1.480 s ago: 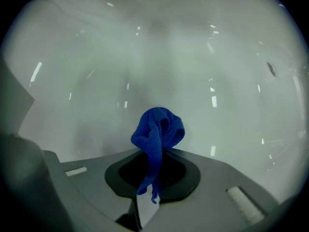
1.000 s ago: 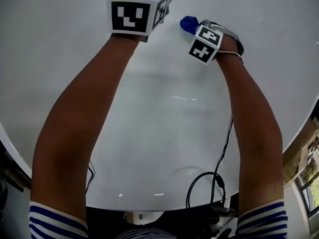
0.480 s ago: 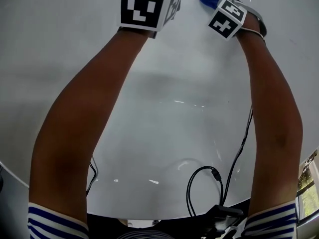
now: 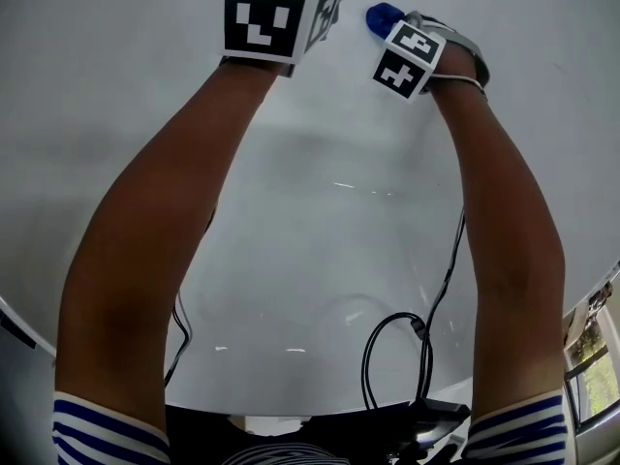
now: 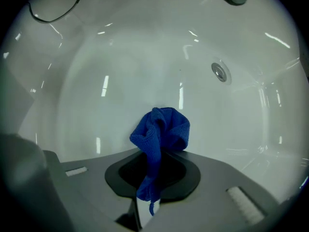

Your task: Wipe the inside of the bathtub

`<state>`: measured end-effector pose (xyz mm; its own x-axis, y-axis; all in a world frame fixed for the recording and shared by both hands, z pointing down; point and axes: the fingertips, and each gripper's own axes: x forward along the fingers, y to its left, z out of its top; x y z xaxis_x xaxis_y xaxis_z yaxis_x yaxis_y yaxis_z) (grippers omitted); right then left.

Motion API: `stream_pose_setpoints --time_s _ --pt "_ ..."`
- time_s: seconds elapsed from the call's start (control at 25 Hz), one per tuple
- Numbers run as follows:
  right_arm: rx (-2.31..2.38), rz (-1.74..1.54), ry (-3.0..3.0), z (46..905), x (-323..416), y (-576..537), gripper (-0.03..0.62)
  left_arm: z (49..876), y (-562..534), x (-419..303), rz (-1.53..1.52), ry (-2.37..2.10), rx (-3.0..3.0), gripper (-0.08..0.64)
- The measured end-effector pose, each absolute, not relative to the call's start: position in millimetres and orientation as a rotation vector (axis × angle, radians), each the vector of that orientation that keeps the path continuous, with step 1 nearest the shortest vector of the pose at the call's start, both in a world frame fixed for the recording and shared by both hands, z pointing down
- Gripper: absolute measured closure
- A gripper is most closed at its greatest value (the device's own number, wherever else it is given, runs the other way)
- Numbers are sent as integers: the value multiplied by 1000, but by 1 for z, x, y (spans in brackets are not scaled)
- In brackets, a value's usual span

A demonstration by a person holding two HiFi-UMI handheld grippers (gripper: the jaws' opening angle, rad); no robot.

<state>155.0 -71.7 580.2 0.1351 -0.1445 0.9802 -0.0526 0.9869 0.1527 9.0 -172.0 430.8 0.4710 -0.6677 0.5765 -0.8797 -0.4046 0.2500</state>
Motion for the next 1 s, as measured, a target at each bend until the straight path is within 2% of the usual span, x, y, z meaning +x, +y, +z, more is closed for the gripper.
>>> stream_pose_setpoints --time_s 0.44,1.0 --pt "14 14 -1452 565 113 66 540 397 -119 -29 576 -1301 2161 557" --pt "-166 93 -1473 561 90 227 540 368 -72 -32 579 -1306 2172 557"
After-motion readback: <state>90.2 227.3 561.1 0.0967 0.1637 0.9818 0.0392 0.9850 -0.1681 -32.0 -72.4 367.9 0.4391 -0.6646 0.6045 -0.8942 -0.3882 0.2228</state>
